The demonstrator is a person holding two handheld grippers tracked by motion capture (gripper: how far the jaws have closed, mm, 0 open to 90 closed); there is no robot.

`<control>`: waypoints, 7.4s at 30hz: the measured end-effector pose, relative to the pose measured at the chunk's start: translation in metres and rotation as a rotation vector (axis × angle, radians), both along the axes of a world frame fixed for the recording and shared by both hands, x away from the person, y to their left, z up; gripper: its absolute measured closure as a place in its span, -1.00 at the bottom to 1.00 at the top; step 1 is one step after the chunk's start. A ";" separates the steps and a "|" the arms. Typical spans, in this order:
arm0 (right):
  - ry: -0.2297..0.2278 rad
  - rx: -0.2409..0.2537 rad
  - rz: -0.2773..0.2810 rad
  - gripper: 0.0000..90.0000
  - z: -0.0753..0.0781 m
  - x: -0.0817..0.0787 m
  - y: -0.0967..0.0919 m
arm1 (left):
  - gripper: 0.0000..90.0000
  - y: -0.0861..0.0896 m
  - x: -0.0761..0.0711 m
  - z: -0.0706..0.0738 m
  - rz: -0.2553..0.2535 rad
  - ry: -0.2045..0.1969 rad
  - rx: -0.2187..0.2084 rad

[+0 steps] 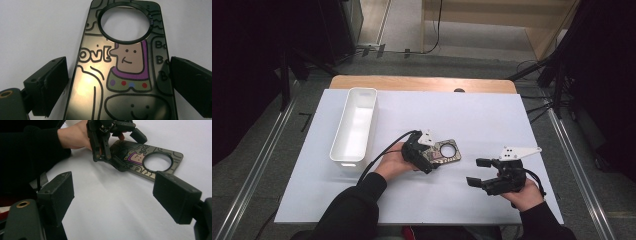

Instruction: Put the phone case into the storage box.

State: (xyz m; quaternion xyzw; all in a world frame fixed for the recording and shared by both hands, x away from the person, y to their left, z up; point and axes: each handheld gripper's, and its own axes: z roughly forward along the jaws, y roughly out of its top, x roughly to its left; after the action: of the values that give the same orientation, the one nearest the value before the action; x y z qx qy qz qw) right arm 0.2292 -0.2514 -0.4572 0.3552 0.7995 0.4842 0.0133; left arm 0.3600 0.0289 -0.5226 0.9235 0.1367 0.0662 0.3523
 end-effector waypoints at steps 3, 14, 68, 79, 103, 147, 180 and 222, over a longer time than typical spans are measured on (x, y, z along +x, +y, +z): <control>0.002 -0.002 0.002 -0.64 0.000 0.000 0.000 | -0.92 0.000 0.000 0.000 -0.001 -0.001 -0.003; 0.004 -0.005 0.001 -0.64 -0.001 0.000 0.001 | -0.78 0.002 -0.001 0.000 -0.029 -0.009 -0.015; 0.012 -0.007 0.007 -0.64 -0.003 0.001 0.002 | -0.75 0.009 -0.005 0.039 0.067 0.058 -0.181; 0.012 -0.006 0.007 -0.64 -0.004 0.002 0.003 | -0.75 0.016 -0.008 0.053 0.136 0.073 -0.226; 0.033 -0.001 -0.003 -0.64 -0.011 0.013 0.008 | -0.75 0.036 -0.019 0.074 0.288 0.117 -0.340; 0.106 0.054 -0.248 -0.63 0.005 0.038 0.028 | -0.75 0.035 -0.033 0.046 0.526 0.146 -0.495; 0.121 0.149 -0.398 -0.50 0.016 0.076 0.046 | -0.75 0.034 -0.026 0.034 0.644 0.185 -0.611; 0.303 0.204 -0.510 -0.34 0.016 0.123 0.059 | -0.75 0.029 -0.023 0.028 0.628 0.237 -0.614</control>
State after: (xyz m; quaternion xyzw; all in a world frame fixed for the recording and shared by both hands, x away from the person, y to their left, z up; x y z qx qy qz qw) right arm 0.3518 -0.1922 -0.4411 0.6119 0.6249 0.4844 -0.0208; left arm 0.3367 0.0578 -0.4944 0.6911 0.4628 0.0201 0.5548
